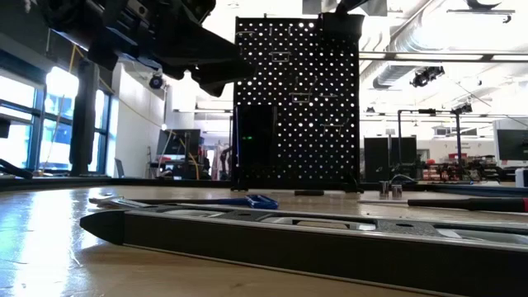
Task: Hang tools onto peg board
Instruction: Put the bolts on the pegboard
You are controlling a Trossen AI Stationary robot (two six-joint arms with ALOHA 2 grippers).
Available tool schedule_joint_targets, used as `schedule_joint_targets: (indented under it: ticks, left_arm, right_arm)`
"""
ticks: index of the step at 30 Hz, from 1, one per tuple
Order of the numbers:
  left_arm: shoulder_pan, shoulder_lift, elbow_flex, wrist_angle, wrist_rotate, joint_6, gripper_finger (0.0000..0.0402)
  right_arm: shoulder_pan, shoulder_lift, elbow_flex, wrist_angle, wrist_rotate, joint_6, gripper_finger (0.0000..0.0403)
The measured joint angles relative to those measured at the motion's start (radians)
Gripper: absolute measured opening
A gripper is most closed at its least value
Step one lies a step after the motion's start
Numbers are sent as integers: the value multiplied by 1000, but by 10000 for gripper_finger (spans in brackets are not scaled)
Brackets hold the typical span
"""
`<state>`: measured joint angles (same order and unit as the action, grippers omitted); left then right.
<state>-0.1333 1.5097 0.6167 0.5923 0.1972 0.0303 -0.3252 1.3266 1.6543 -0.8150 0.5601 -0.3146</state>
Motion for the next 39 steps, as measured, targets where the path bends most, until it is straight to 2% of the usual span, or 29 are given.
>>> schedule_joint_targets:
  ticks: [9,17,26,29,32,39]
  left_arm:
    - [0,0,0,3,0,7,184]
    - [2,-1,0,-3,0,25,184]
    - [11,-1,0,-3,-2,34,184]
    - [11,-1,0,-3,-2,34,184]
    - [11,-1,0,-4,-2,34,184]
    - [11,-1,0,-3,-3,35,184]
  right_arm:
    - [8,-19,0,4,-15,-8,156]
    - [80,-137,0,-22,-20,10,157]
    - [184,-210,0,-313,-266,254,157]
    - [238,-207,0,-413,-310,336,155]
    - [298,-202,0,-500,-290,446,152]
    - [422,-174,-10,-682,-129,699,150]
